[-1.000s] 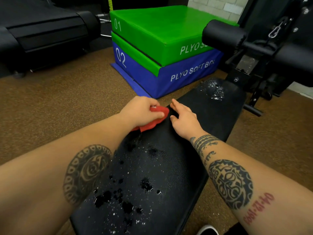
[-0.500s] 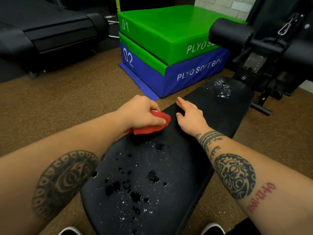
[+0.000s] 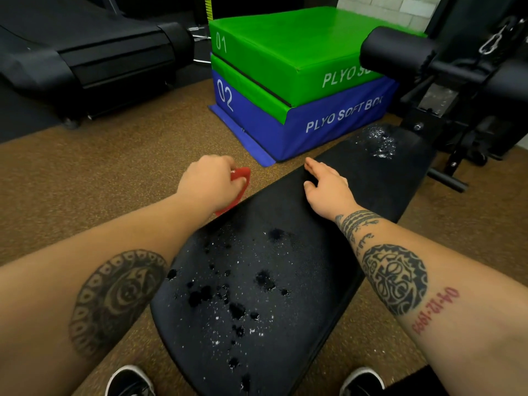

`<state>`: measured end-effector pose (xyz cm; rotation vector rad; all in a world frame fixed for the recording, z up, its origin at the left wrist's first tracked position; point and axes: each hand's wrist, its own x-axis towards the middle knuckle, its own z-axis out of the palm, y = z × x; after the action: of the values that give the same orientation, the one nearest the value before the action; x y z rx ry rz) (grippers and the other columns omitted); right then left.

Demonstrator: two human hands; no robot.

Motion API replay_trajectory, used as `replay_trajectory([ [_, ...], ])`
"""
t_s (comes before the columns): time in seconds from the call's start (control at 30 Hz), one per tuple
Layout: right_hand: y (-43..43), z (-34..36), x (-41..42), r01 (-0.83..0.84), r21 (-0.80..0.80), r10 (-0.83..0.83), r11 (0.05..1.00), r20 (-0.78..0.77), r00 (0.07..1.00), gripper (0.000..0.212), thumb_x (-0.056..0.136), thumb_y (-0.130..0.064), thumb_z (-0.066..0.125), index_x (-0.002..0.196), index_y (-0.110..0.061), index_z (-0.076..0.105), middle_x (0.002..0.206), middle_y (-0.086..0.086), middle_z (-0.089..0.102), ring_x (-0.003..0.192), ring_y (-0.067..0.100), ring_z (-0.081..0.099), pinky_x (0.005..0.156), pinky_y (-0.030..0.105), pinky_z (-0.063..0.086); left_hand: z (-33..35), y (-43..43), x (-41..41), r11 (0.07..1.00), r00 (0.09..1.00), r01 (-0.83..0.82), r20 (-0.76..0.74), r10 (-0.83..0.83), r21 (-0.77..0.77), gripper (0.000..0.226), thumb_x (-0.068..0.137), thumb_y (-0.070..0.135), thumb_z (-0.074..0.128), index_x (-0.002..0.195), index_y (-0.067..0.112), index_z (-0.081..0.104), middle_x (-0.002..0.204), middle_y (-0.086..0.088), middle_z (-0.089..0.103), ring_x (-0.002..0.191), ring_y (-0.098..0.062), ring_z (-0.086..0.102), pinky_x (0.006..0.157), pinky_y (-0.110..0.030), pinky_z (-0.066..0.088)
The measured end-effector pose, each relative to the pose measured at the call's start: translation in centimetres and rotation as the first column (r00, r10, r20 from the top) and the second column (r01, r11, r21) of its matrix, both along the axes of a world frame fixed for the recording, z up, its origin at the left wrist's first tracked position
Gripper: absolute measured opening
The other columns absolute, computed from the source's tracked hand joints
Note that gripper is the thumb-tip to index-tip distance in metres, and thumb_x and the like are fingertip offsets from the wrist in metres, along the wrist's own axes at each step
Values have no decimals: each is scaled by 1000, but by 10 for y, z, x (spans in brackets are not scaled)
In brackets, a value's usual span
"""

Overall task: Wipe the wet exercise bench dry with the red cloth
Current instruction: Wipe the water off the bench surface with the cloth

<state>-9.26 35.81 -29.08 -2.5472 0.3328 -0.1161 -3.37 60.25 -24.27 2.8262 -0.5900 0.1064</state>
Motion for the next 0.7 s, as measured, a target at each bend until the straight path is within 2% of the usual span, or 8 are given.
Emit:
replay_trajectory([
  [0.1, 0, 0, 1, -1, -4, 1, 1000, 10, 1000, 62, 99, -25, 49, 156, -26, 25, 154, -11, 43, 150, 16, 21, 119, 39, 15, 11, 0, -9, 986, 986, 93, -127, -111, -142, 30, 83, 54, 65, 89, 25, 67, 81, 4, 67, 79, -18, 64, 69, -30, 51],
  [0.2, 0, 1, 0, 1, -5, -1, 1000, 14, 1000, 61, 99, -25, 49, 156, -26, 26, 154, -10, 43, 150, 15, 21, 119, 38, 15, -1, -2, -24, 980, 951, 187, -237, -199, -75, 32, 77, 58, 71, 84, 28, 64, 80, 8, 66, 79, -16, 63, 71, -29, 52],
  [0.3, -1, 0, -2, -3, 4, 3, 1000, 12, 1000, 60, 100, -25, 49, 156, -26, 26, 155, -10, 42, 150, 15, 21, 120, 38, 14, -23, 2, -26, 993, 980, 110, -160, -116, -44, 27, 80, 56, 66, 90, 33, 57, 91, 3, 66, 89, -26, 63, 75, -33, 50],
  [0.37, 0, -1, -1, -5, 3, 5, 1000, 15, 1000, 60, 100, -25, 49, 156, -26, 27, 154, -10, 43, 150, 15, 21, 120, 38, 15, -23, 3, -21, 1000, 995, 7, -101, -9, -18, 29, 85, 50, 63, 103, 27, 62, 100, -4, 66, 94, -32, 63, 76, -35, 49],
  [0.43, 0, -1, -1, -4, 0, 4, 1000, 14, 1000, 60, 100, -25, 49, 156, -26, 27, 154, -10, 43, 150, 15, 22, 120, 39, 15, -18, 2, -13, 996, 993, -76, -83, 79, 42, 30, 87, 45, 61, 106, 22, 64, 102, -8, 68, 95, -36, 64, 76, -36, 50],
  [0.5, -1, 0, -1, -3, 0, 3, 1000, 12, 1000, 61, 100, -25, 49, 156, -25, 27, 154, -10, 43, 150, 16, 22, 121, 39, 16, -8, 1, -10, 994, 991, -110, -74, 111, 14, 30, 87, 46, 60, 104, 22, 66, 100, -9, 69, 95, -36, 65, 76, -36, 51],
  [0.6, -2, 0, -2, 2, 3, -2, 1000, 14, 1000, 61, 99, -25, 49, 156, -25, 27, 153, -10, 45, 150, 16, 22, 121, 40, 16, 7, -3, -20, 980, 977, 105, -164, -133, -170, 28, 83, 53, 66, 95, 28, 69, 88, 1, 70, 87, -22, 65, 74, -30, 50],
  [0.7, -1, 0, 0, 0, -1, 0, 1000, 16, 1000, 61, 99, -25, 50, 156, -25, 28, 153, -10, 45, 150, 16, 22, 120, 40, 16, 19, -11, -50, 885, 843, 449, -271, -465, -123, 30, 71, 62, 68, 83, 35, 68, 79, 10, 69, 78, -10, 64, 73, -28, 53],
])
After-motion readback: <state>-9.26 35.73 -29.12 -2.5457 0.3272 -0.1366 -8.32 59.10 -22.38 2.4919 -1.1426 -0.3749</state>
